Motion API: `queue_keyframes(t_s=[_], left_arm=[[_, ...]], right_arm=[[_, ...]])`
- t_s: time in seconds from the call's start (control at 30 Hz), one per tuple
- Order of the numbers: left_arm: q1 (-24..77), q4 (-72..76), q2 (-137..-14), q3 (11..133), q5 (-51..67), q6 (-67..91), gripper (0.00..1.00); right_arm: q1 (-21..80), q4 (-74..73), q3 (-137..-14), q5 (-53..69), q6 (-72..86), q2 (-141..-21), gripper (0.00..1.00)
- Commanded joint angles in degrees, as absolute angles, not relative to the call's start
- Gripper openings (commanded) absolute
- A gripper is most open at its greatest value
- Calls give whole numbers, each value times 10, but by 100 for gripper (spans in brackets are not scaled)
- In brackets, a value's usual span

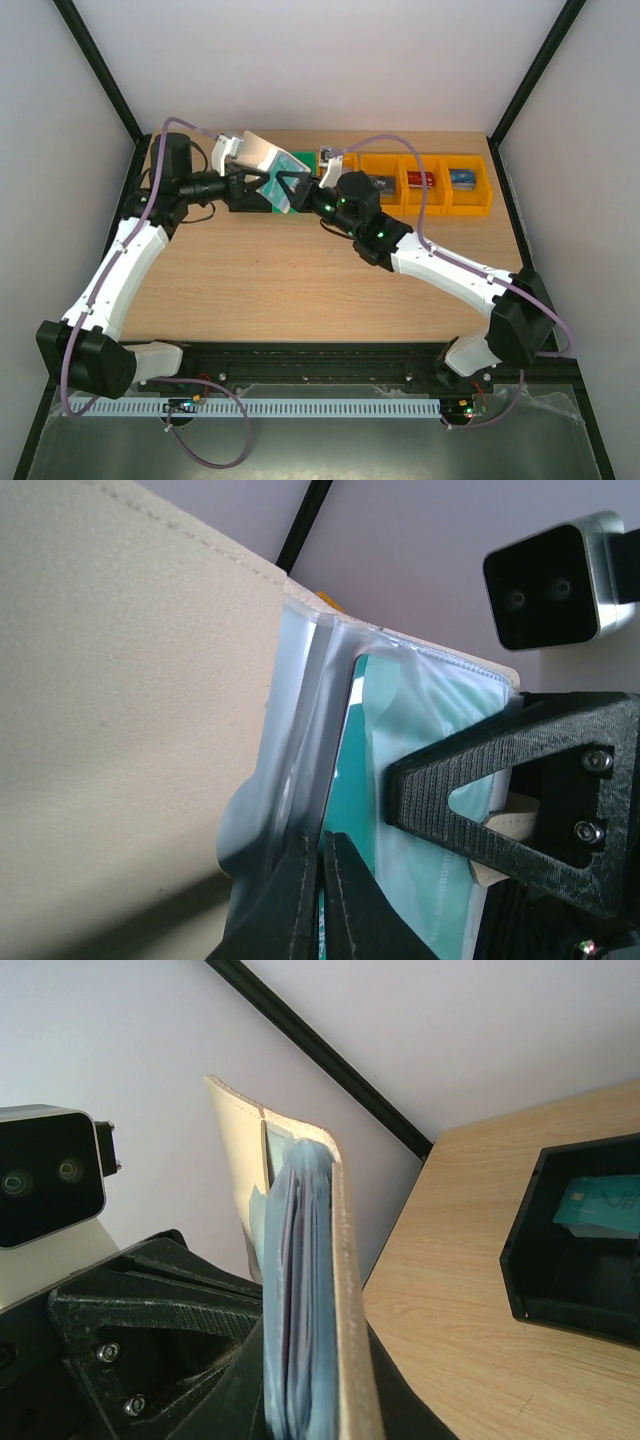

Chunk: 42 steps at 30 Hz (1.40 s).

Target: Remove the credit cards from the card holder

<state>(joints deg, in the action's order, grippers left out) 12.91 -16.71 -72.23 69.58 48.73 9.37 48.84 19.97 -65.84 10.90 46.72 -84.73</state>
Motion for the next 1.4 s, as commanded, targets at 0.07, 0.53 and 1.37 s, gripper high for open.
queue_keyframes(t_s=[0.07, 0.53, 1.37], left_arm=[[181, -269, -698, 730, 734, 43, 2], [131, -330, -683, 736, 697, -29, 2], [161, -314, -684, 735, 558, -45, 24]], right_arm=[[477, 239, -679, 209, 394, -861, 8], [437, 265, -618, 352, 348, -801, 3], [435, 327, -606, 408, 396, -797, 2]])
